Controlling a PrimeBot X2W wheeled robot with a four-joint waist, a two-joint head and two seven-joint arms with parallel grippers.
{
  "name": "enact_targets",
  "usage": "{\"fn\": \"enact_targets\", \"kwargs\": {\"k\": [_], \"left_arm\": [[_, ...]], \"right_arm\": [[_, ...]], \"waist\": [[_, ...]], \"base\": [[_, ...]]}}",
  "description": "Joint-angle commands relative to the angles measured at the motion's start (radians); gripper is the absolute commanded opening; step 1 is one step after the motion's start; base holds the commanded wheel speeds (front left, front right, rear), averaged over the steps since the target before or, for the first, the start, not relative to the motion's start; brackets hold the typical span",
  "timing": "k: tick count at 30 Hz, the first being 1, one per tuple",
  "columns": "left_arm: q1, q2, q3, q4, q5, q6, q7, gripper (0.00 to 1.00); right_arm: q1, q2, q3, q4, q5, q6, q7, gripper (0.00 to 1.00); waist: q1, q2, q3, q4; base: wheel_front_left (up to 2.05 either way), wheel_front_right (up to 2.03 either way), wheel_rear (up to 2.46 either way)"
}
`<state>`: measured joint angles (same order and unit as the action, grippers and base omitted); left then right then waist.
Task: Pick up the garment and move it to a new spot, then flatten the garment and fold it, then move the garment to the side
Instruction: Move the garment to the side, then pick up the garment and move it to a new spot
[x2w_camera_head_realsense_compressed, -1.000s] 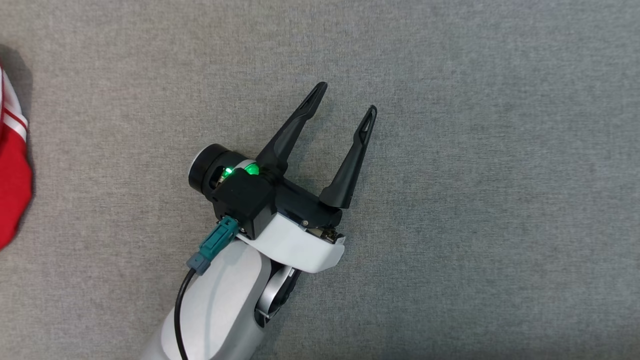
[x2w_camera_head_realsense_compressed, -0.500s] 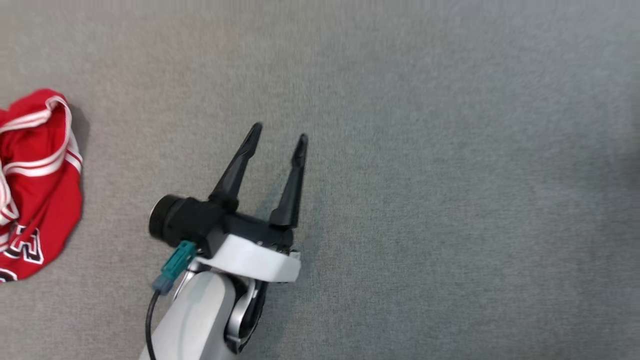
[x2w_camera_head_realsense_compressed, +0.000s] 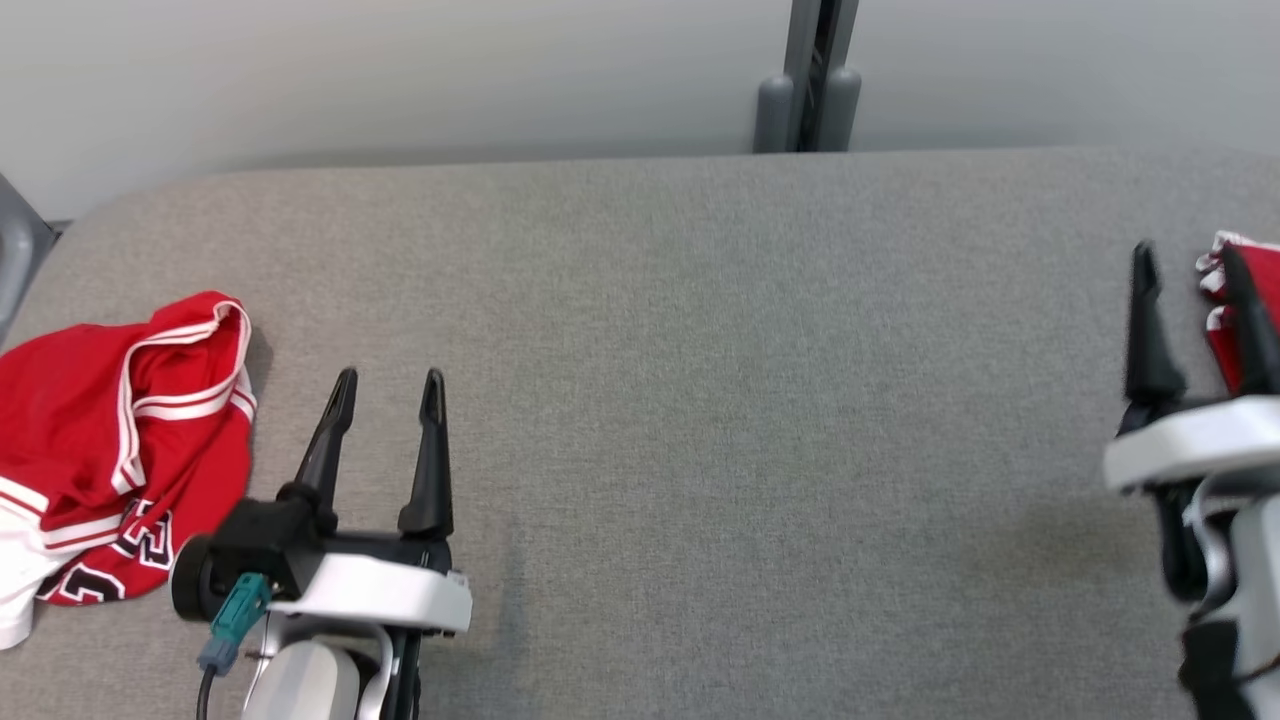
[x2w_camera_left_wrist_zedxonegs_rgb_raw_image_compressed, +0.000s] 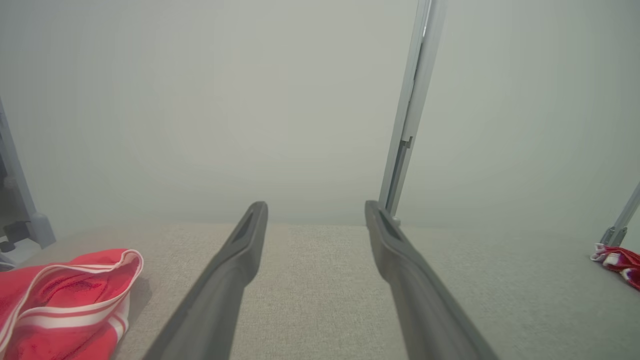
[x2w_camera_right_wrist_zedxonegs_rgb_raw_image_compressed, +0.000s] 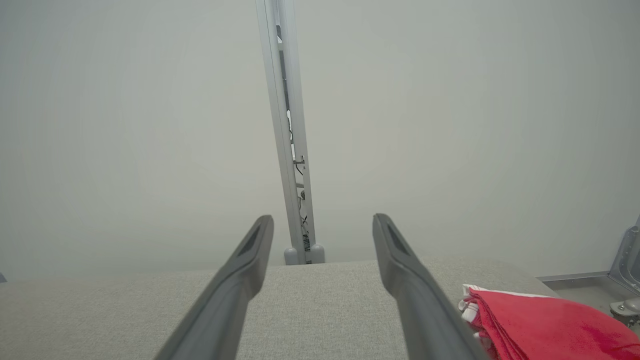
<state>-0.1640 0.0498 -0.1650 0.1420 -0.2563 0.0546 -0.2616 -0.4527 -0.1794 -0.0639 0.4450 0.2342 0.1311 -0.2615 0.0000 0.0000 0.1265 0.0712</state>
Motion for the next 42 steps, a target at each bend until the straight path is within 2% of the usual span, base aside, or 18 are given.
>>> {"fn": "enact_targets", "kwargs": {"k": [1, 8, 13, 17, 20, 42], "left_arm": [[0.029, 0.003, 0.017, 0.003, -0.003, -0.006, -0.004, 1.0], [0.098, 0.002, 0.018, 0.0, -0.038, -0.012, -0.004, 1.0], [0.135, 0.003, 0.007, 0.011, -0.022, -0.022, -0.004, 1.0], [0.152, 0.003, 0.0, 0.011, -0.046, -0.006, -0.004, 1.0], [0.153, 0.003, -0.001, 0.006, -0.057, 0.009, -0.004, 1.0], [0.157, 0.003, -0.019, 0.004, -0.042, 0.001, -0.004, 1.0]], "right_arm": [[0.067, 0.042, -0.015, -0.055, -0.015, -0.001, -0.005, 1.0], [0.219, 0.113, -0.037, -0.182, -0.042, -0.001, -0.005, 1.0], [0.3, 0.126, -0.024, -0.22, -0.068, -0.001, -0.005, 1.0], [0.336, 0.126, 0.007, -0.223, -0.073, -0.001, -0.005, 1.0], [0.349, 0.126, 0.017, -0.225, -0.063, -0.001, -0.005, 1.0], [0.352, 0.126, 0.027, -0.208, -0.032, -0.001, -0.005, 1.0]], "waist": [[0.0, 0.0, -0.036, 0.014], [0.0, 0.0, -0.067, 0.03], [0.0, 0.0, -0.082, 0.044], [0.0, 0.0, -0.091, 0.053], [0.0, 0.0, -0.095, 0.056], [0.0, 0.0, -0.1, 0.049]], "base": [[0.0, 0.0, 0.0], [0.0, 0.0, 0.0], [0.0, 0.0, 0.0], [0.0, 0.0, 0.0], [0.0, 0.0, 0.0], [0.0, 0.0, 0.0]]}}
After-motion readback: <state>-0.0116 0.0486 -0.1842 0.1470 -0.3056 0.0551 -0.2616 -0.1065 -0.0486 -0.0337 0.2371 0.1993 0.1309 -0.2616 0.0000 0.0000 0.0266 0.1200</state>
